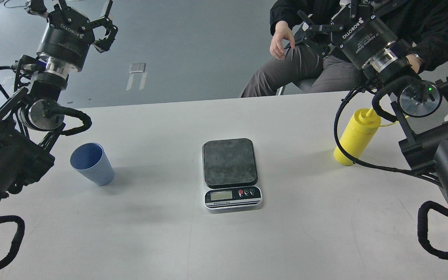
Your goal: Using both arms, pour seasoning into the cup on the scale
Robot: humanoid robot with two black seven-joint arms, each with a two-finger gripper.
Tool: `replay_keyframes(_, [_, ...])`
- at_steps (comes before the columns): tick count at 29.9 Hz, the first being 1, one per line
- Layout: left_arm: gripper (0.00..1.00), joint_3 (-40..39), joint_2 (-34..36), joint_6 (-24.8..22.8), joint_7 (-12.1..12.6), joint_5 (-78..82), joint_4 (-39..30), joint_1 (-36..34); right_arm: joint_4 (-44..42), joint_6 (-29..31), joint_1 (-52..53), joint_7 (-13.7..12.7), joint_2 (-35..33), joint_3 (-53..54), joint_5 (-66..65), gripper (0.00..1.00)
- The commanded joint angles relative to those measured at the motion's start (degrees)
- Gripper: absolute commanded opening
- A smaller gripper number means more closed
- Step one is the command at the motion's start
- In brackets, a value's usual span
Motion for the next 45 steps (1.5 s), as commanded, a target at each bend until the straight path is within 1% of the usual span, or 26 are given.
replay_keyframes(1, [0.98, -0.02, 0.10, 0.00, -0.38, 0.01, 0.00, 0.00, 0.01, -0.01, -0.02, -0.01, 0.24, -0.21, -0.31, 1.00])
replay_keyframes(18, [0.98, -0.11, 0.27, 0.00, -0.29, 0.01, 0.35, 0.00, 0.01, -0.01, 0.33, -0.01, 0.24, -0.21, -0.40, 1.00])
replay_keyframes(24, [0.98, -0.29, 0.71, 0.00, 0.24, -0.08, 0.70, -0.35, 0.01, -0.01, 0.42, -0.01, 0.16, -0.21, -0.40, 1.00])
replay_keyframes(26, [0.98, -0.29, 0.71, 0.00, 0.67, -0.08, 0.79, -0.53, 0.01, -0.01, 0.42, -0.01, 0.16, -0.21, -0.49, 1.00])
replay_keyframes(30, [0.98, -0.46, 0.36, 0.00, 4.88, -0.43, 0.88, -0.61, 0.01, -0.01, 0.42, -0.01, 0.16, -0.21, -0.49, 1.00])
replay_keyframes(32, [0.98, -0.46, 0.36, 0.00, 5.68, -1.04, 1.05, -0.79, 0.01, -0.01, 0.42, -0.01, 0.16, -0.21, -0.49, 1.00])
replay_keyframes(35, [0.98, -0.99, 0.28, 0.00, 5.95, -2.72, 2.20, -0.88, 0.01, -0.01, 0.34, -0.01, 0.07, -0.21, -0.49, 1.00])
replay_keyframes(40, [0.98, -1.08, 0.28, 0.00, 5.34, -2.72, 2.20, -0.88, 0.01, -0.01, 0.42, -0.01, 0.16, -0.21, -0.49, 1.00])
replay_keyframes(45, [0.98, -1.08, 0.19, 0.00, 5.33, -2.72, 2.20, -0.88, 0.01, -0.01, 0.34, -0.01, 0.16, -0.21, -0.49, 1.00])
